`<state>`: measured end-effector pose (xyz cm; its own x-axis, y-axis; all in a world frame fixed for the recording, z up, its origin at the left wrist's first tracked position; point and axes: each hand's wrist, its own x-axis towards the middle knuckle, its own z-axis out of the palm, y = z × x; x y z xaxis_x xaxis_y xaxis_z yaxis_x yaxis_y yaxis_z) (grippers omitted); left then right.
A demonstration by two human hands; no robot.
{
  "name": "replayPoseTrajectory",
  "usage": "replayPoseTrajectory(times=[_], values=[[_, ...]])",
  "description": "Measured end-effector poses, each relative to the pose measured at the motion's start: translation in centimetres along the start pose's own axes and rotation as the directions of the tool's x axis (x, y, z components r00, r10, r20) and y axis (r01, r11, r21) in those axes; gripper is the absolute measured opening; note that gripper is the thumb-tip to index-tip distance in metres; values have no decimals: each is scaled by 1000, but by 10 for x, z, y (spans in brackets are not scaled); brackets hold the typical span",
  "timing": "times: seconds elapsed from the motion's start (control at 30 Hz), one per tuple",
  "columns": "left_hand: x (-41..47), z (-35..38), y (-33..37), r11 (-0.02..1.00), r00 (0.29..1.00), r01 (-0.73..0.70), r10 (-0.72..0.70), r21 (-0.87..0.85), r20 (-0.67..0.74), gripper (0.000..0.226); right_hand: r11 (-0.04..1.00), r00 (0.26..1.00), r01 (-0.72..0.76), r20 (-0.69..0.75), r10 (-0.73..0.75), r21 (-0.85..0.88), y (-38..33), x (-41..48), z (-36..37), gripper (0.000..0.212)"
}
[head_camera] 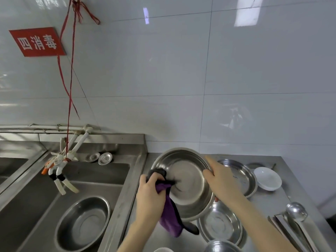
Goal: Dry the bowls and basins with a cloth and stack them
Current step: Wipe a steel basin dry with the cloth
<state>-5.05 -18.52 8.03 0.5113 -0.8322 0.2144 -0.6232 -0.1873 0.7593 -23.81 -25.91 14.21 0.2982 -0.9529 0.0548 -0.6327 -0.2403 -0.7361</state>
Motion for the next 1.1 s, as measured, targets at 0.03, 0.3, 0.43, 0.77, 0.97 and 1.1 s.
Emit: replayPoseTrajectory(times=[0.03,0.3,0.43,0.77,0.97,1.1], values=[[-8,6,0,996,998,63,-62,-68,10,23,1000,999,-15,-41,15,11,1,-1,4,40],[0,1,4,990,999,44,-42,-137,17,23,982,999,-32,47,24,188,-1,-10,-1,32],[18,-13,2,952,939,-305,294,33,177,23,990,941,130,321,-108,-48,-6,10,-41,32],[25,-12,9,992,988,-123,120,-20,-95,28,993,999,39,-6,-39,108,-8,-5,0,45],[-2,1,13,977,987,76,-102,-197,-122,22,847,981,-183,40,188,499,-3,-23,37,57],[1,-4,0,992,998,-17,9,-121,-68,27,939,980,-153,169,105,307,6,-11,15,49]])
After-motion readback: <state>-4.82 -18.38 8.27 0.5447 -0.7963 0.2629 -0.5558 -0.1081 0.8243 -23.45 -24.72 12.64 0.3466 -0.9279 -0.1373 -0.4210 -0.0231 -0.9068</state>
